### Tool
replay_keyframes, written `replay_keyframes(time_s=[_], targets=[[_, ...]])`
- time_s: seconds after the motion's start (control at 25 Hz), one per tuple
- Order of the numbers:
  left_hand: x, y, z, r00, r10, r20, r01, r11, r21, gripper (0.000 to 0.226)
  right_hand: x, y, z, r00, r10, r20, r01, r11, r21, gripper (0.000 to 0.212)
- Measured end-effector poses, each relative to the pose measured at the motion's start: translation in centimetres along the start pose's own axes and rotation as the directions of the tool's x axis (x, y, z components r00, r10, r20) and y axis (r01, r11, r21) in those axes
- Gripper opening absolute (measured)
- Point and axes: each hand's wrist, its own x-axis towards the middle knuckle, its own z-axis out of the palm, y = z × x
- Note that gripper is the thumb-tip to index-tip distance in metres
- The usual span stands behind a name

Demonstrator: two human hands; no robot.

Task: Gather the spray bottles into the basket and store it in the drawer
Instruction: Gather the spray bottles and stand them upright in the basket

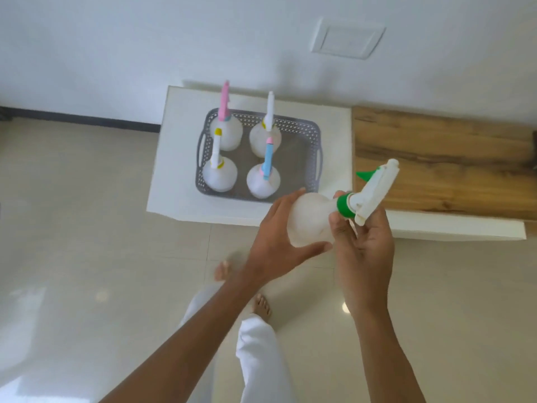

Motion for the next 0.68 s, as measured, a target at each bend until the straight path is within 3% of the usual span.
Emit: replay_keyframes(time_s=[0.28,0.44,0.68], targets=[[12.2,-2.3,2.7,0.983,-0.109,-0.150,0.107,0.994,-0.022,0.094,11.9,3.7,3.7,0.995,-0.094,0.035,0.100,0.964,-0.247,0.035],[17.6,-4.7,4.9,0.915,-0.259,-0.308,0.248,0.966,-0.074,0.089,17.9,7.0,6.6,0.992,-0.125,0.013,0.122,0.932,-0.341,0.035],[22.6,-7.0,7.5,0.864,-0.387,-0.322,0.349,0.921,-0.172,0.085,23.5,10.7,7.9,0.996,-0.080,0.032,0.086,0.909,-0.407,0.036]])
